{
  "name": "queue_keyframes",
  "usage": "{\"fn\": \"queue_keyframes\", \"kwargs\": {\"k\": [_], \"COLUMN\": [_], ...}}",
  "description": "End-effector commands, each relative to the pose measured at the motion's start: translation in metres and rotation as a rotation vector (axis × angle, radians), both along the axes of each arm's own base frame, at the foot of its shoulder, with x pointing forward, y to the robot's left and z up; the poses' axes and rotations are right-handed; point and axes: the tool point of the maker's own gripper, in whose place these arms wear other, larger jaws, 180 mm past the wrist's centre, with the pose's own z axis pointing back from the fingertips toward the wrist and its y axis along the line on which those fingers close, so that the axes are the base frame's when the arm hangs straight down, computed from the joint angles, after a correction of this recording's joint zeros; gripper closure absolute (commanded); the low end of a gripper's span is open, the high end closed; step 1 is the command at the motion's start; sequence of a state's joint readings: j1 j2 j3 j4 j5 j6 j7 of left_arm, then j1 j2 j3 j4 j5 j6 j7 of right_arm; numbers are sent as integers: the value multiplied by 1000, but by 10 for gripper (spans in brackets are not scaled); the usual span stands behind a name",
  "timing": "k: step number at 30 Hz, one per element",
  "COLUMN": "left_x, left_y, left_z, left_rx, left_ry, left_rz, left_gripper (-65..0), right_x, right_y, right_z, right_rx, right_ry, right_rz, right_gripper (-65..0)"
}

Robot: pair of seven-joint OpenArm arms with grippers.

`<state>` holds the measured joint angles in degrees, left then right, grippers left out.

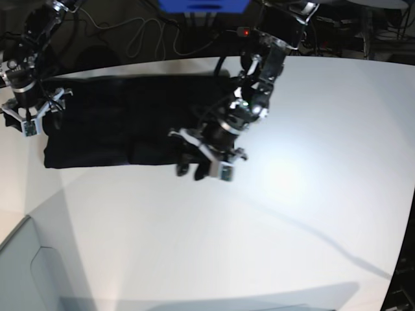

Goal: Fold the T-shirt properly
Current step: 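Release the folded end and lift the left gripper away, then grasp the bundle's end with the right gripper and lift it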

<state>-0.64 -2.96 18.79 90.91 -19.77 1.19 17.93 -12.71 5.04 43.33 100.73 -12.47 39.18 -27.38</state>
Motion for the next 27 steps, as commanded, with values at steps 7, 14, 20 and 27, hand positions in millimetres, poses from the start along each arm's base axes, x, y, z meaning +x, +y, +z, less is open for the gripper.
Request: {"fn": "queue_keyframes", "kwargs": {"k": [7, 14, 20, 27], "left_x": [-19, -54, -61, -63], "left_y": [142, 216, 230, 227], "left_z": [13, -6, -8, -10], "left_rx": [-87, -76, -67, -68], "left_ry": [9, 91, 100, 110], "left_rz": [296, 446, 482, 476], "left_gripper": [-251, -251, -251, -250], "right_x": [16, 14, 14, 9], "right_y": [-30, -33, -31, -25], "right_z": [-13, -39, -56, -78], "right_rx": [55, 118, 172, 230], "right_ry": [-8, 46, 72, 119], "right_rz": [-57, -76, -98, -111], "right_gripper": [-475, -475, -475, -460]}}
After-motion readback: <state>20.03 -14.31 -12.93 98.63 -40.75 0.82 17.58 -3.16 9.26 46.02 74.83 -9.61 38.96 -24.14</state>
